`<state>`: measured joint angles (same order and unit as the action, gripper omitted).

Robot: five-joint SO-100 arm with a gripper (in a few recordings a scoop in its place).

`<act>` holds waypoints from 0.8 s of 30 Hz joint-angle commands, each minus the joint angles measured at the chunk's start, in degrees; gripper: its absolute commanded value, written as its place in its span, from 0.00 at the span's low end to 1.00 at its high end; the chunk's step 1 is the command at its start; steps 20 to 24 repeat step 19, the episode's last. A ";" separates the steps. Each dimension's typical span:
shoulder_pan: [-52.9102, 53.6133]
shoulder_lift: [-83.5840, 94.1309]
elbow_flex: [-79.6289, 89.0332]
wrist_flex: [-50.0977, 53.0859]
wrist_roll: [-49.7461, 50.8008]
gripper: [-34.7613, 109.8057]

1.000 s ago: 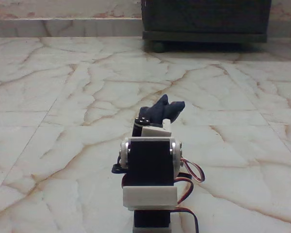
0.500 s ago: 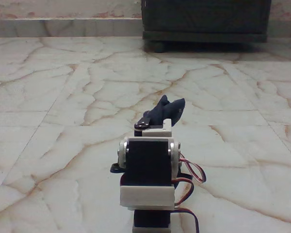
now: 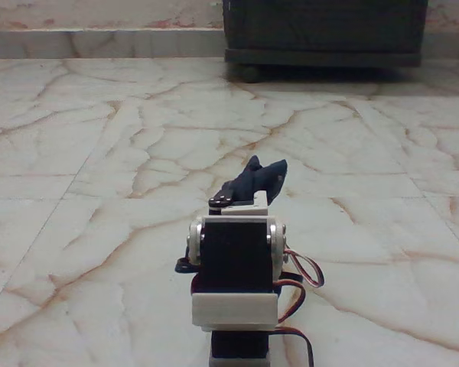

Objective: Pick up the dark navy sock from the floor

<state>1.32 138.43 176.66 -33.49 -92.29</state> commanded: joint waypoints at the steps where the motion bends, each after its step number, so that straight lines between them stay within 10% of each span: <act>1: -0.26 2.20 0.00 -0.26 0.79 0.24; 24: 0.09 2.11 -0.09 -0.18 1.32 0.24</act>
